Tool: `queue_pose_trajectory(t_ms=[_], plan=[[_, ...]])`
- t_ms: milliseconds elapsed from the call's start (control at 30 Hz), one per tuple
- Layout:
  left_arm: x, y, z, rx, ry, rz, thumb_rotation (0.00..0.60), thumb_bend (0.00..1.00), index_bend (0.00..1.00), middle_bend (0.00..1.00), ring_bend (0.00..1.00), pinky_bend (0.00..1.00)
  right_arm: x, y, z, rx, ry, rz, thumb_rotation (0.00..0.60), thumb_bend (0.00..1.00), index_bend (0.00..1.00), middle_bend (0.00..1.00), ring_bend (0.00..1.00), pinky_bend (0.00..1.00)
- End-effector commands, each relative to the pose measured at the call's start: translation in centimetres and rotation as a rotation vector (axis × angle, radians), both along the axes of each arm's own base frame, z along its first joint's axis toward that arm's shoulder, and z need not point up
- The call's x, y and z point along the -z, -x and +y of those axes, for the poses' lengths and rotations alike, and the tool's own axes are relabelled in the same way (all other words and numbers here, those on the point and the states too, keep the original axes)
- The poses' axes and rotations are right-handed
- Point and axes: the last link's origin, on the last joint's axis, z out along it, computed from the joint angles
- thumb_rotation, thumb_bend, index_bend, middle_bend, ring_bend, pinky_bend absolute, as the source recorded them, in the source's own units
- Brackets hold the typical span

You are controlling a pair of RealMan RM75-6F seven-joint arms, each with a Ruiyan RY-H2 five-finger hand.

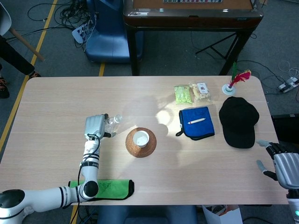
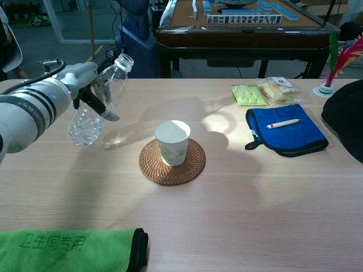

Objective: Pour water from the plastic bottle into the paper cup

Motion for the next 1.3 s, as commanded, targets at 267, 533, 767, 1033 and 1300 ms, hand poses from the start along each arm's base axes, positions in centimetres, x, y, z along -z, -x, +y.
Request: queue_pose_trajectory(t_ms=[267,533,767,1033,1300], plan=[[-2.6,4.9,0.3,-0.118,-0.176,-0.242,0.600,0.07,0.71,0.79,0.51,0.60,0.4,0.1,-0.2,0.008,-0.010,0.010,0.600,0.32,0.28,0.35,0.33,0.46],[-2.3,6.9,-1.0,-0.110,-0.242,-0.388,0.600,0.07,0.71,0.79,0.51,0.60,0.5,0.1,-0.2,0.010,-0.014,0.014,0.600,0.32,0.28,0.35,0.33,0.46],[-1.0,8.6,-2.0,-0.082,-0.228,-0.398,0.600,0.07,0.71,0.78,0.51,0.56,0.6,0.1,-0.2,0.012,-0.018,0.017,0.600,0.32,0.28,0.35,0.33,0.46],[-0.2,10.2,-2.4,-0.085,-0.236,-0.426,0.600,0.07,0.71,0.78,0.51,0.55,0.6,0.2,-0.2,0.016,-0.018,0.017,0.600,0.31,0.28,0.35,0.34,0.46],[-0.2,11.1,-2.6,-0.082,-0.258,-0.459,0.600,0.07,0.68,0.74,0.50,0.55,0.7,0.3,-0.3,0.018,-0.022,0.020,0.600,0.32,0.28,0.35,0.33,0.46]])
